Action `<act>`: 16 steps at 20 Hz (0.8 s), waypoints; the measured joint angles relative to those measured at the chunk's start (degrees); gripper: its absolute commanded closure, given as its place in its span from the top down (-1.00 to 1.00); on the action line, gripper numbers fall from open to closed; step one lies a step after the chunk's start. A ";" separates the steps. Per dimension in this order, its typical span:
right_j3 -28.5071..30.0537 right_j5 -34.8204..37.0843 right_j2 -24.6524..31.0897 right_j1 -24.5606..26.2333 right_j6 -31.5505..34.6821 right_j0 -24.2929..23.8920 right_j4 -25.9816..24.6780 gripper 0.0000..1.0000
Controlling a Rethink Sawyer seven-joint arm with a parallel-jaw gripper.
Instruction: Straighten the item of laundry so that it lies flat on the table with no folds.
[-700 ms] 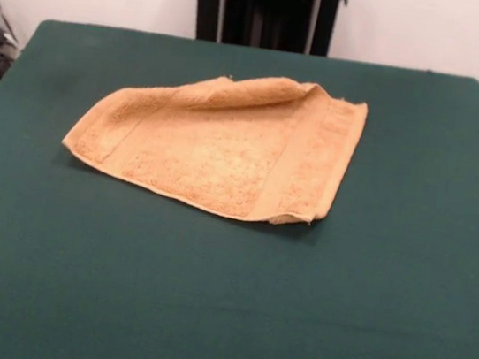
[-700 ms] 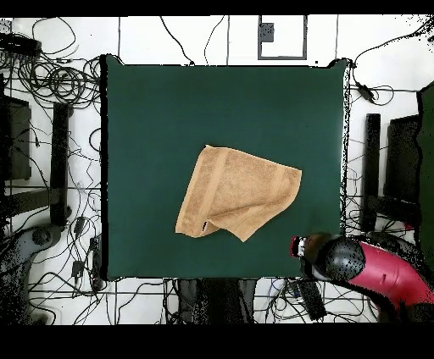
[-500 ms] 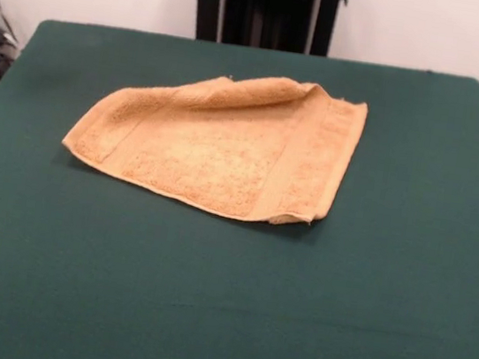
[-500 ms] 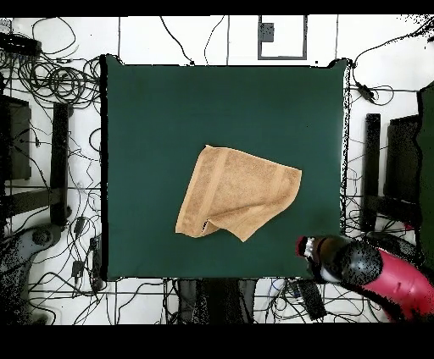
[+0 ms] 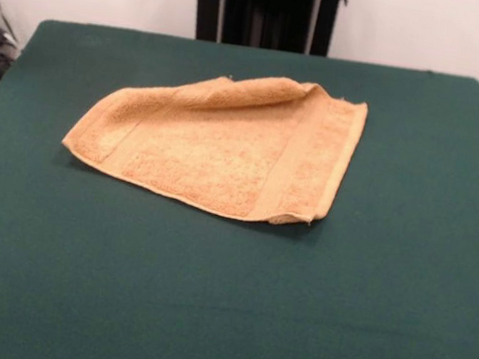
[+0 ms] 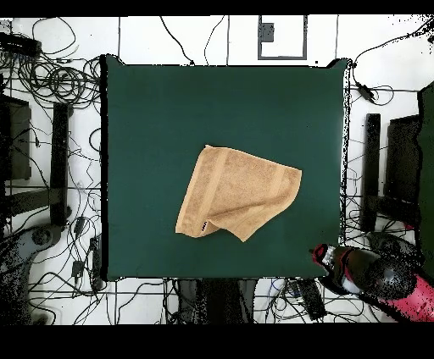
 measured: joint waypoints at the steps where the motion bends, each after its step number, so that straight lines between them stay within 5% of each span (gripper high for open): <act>1: 0.11 -0.05 0.18 0.15 0.00 -0.03 0.24 1.00; 16: 7.02 -16.88 8.20 4.19 0.00 -5.35 2.79 1.00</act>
